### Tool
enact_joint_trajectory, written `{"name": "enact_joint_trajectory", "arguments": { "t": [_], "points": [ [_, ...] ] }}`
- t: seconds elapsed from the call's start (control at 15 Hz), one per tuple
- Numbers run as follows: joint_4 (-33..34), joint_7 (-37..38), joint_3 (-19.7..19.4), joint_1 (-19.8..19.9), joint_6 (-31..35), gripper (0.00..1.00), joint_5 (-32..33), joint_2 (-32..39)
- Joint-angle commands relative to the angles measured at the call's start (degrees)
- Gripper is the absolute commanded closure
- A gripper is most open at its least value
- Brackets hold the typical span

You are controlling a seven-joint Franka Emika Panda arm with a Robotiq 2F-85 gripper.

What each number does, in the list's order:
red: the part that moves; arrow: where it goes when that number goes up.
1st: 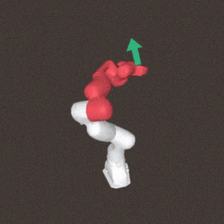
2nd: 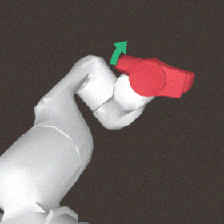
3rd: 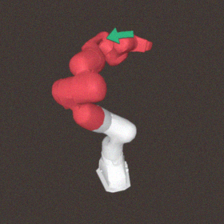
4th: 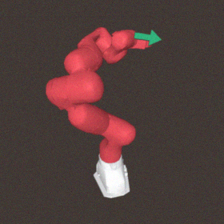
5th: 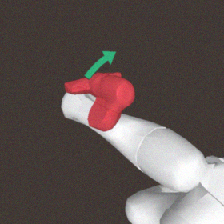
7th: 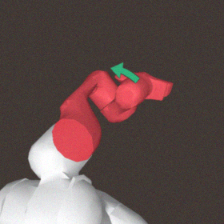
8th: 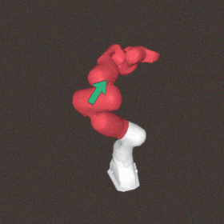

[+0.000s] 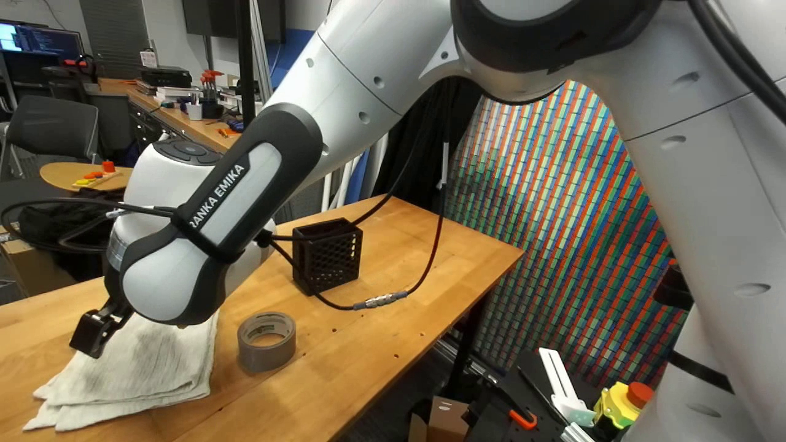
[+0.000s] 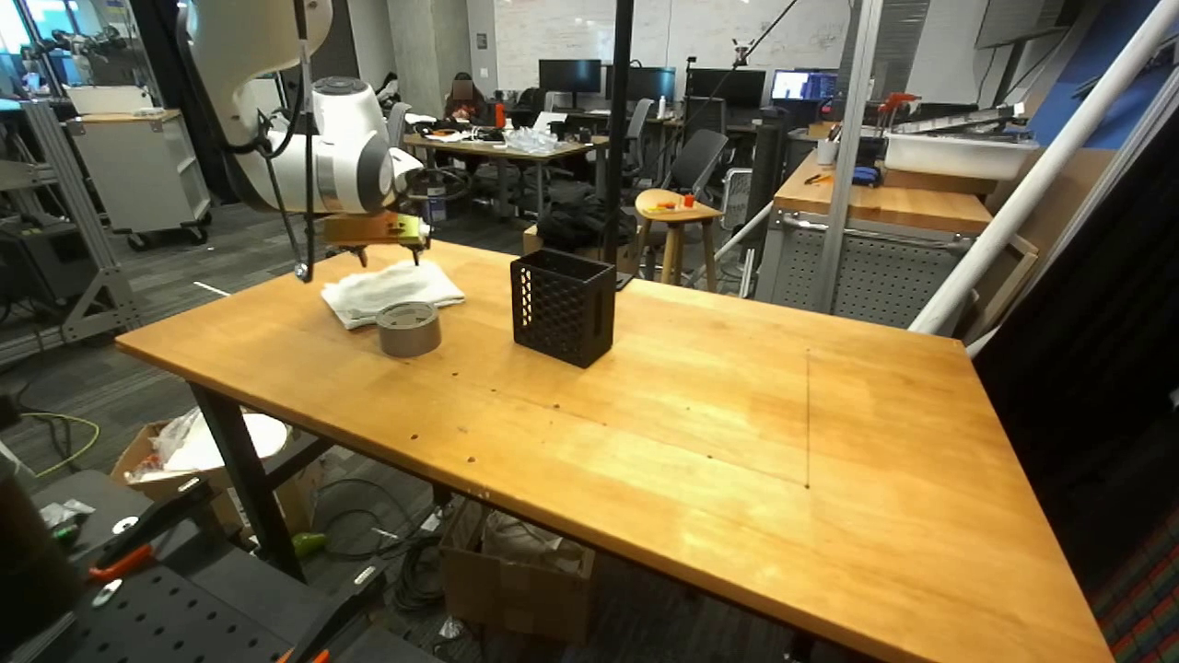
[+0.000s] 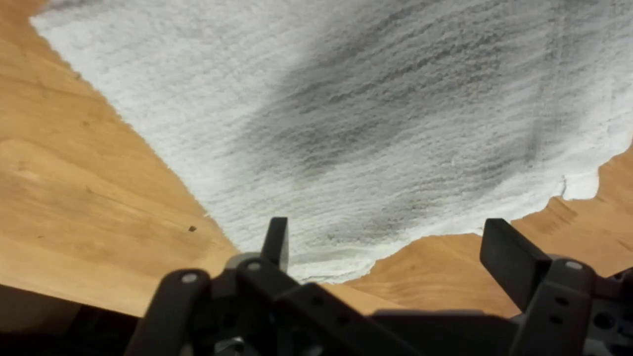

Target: Put the white cloth inside the black object

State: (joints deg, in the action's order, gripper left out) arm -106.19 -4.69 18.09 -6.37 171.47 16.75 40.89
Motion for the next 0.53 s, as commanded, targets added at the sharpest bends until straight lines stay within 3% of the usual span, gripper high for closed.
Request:
{"name": "enact_joint_trajectory", "arguments": {
  "t": [0.0, 0.47],
  "points": [
    [3.67, -6.33, 1.70, 0.39, -2.42, 0.00, -4.05, 3.57],
    [2.19, -9.53, 0.53, 0.09, -7.09, 0.00, -6.13, 4.60]
  ]
}}
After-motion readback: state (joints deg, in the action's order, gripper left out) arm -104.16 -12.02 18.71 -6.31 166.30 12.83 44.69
